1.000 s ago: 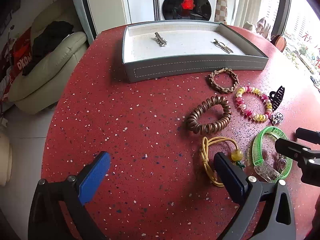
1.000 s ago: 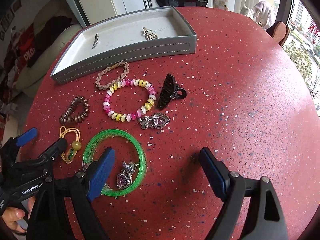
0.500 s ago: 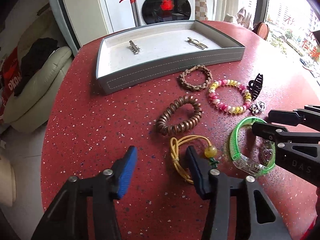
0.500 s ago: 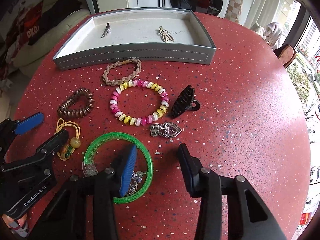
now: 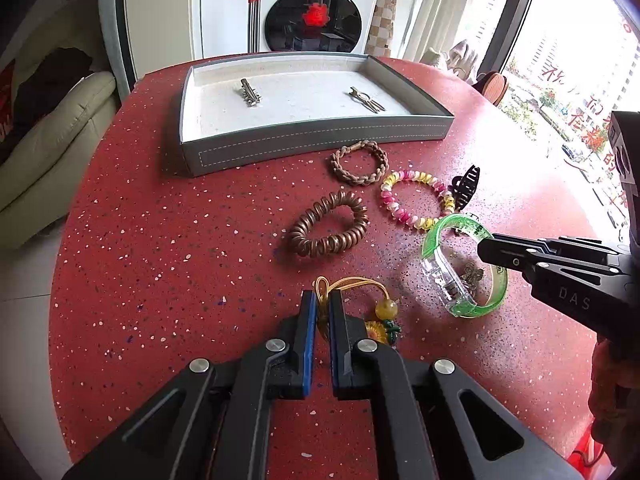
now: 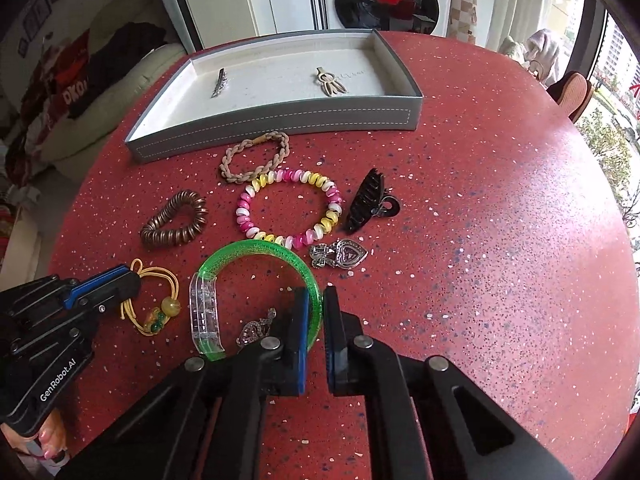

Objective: Organize jewelry
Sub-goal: 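Grasp the yellow beaded hair tie with the left tool while the right tool grasps the green bangle, then carry the hair tie in the left tool while the right tool carries the green bangle into the tray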

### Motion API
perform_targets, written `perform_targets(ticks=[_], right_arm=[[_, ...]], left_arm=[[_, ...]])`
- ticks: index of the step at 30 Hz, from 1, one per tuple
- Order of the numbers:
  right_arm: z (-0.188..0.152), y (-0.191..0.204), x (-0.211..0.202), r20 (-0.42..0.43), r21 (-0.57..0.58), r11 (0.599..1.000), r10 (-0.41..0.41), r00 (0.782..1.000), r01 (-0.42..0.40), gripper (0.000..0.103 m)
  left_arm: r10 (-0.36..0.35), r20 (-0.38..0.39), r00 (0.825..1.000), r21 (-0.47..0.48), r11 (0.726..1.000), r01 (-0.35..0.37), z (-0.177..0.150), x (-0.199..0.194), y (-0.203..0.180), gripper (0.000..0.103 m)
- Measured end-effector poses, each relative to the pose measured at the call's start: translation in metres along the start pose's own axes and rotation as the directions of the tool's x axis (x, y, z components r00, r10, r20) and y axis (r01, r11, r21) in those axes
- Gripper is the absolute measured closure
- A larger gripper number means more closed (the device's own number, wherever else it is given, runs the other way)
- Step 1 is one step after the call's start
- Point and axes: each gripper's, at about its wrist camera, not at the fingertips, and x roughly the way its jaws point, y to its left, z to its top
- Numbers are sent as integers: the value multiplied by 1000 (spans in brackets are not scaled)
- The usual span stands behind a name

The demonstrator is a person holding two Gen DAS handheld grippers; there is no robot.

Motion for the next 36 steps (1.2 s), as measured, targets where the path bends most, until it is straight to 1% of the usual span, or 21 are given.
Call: perform_targets(ticks=[6,12,14,18,21,24,28,29,31,33,36], right_arm=[[4,-10,-17,42,45,998,38,998,-40,96],[9,-13,-29,75,59,996,57,996,-62,96],[12,-14,-31,81,66,995,68,994,-74,96],[17,-14,-37,99,74,993,84,992,-92,96],[24,-14,-40,113,75,993,86,990,-94,96],[28,-14,-42,122,77,992,90,988,-100,96],[25,-13,-39,111,75,991,103,988,-112,96],[23,-13,-38,106,76,991,106,989,-114,96],[19,-13,-35,97,80,989,114,989,-122,96],[14,-13,-34,92,83,988,121,988,-129,96],[9,-14,-35,90,83,987,127,988,-135,96]], left_arm=[[-28,29,999,-28,999,29,4,-18,7,79],[-51,75,996,-26,998,53,13,-39,9,79],[-57,92,994,-20,998,59,18,-46,9,86],[-74,121,990,-24,997,78,33,-55,11,86],[-61,137,989,-21,998,64,42,-59,13,86],[-47,134,990,-22,998,50,42,-59,16,85],[27,118,993,-2,1000,-27,27,-54,10,85],[34,108,994,-5,999,-33,21,-52,9,85],[21,76,997,-28,999,-19,11,-46,9,85],[6,55,998,-29,1000,-4,1,-42,7,85],[16,37,999,-23,1000,-15,-8,-35,6,85]])
